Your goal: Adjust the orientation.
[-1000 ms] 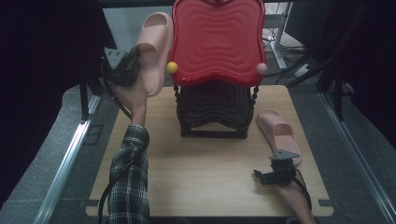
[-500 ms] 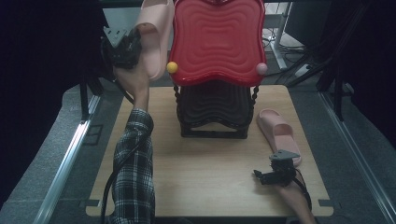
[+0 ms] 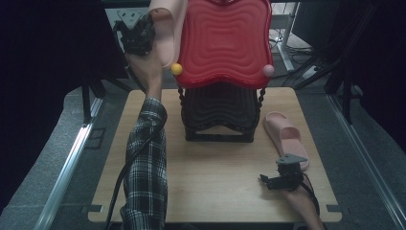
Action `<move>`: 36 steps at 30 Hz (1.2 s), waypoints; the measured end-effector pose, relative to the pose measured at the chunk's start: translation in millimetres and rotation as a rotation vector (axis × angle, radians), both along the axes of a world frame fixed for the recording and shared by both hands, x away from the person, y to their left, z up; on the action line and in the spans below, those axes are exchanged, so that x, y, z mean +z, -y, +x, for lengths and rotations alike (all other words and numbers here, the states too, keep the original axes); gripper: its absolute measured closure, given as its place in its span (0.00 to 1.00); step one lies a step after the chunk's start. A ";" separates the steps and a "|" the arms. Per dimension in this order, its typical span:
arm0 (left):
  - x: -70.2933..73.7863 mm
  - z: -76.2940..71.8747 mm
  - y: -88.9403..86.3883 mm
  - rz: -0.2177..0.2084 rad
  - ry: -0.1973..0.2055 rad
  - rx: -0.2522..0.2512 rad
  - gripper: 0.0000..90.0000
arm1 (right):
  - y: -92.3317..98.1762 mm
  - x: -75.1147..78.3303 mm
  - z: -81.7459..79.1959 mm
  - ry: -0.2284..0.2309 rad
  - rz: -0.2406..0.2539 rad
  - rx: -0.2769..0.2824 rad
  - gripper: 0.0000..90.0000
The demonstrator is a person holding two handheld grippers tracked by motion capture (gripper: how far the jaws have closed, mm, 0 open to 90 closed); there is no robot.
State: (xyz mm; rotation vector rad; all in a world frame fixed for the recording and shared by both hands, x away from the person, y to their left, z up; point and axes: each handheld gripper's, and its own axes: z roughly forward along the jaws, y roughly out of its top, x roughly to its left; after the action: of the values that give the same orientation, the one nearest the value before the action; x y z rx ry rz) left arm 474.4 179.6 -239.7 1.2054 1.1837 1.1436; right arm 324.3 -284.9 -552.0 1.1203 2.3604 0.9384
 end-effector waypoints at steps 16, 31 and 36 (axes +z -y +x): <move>12.2 11.0 15.8 0.031 -0.038 -0.063 0.88 | -0.4 0.0 0.5 -0.001 -0.001 0.008 0.02; 11.3 0.4 18.2 0.067 -0.015 -0.104 0.65 | -0.4 0.0 0.5 -0.001 0.000 0.007 0.02; 10.5 -11.3 11.1 0.054 0.032 -0.105 0.56 | -0.5 -0.1 0.5 0.000 0.001 0.007 0.02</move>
State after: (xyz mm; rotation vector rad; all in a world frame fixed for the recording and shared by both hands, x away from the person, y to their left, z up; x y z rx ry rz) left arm 463.0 168.5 -229.2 1.2709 1.0592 1.1185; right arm 324.8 -284.4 -552.1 1.1134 2.3654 0.9420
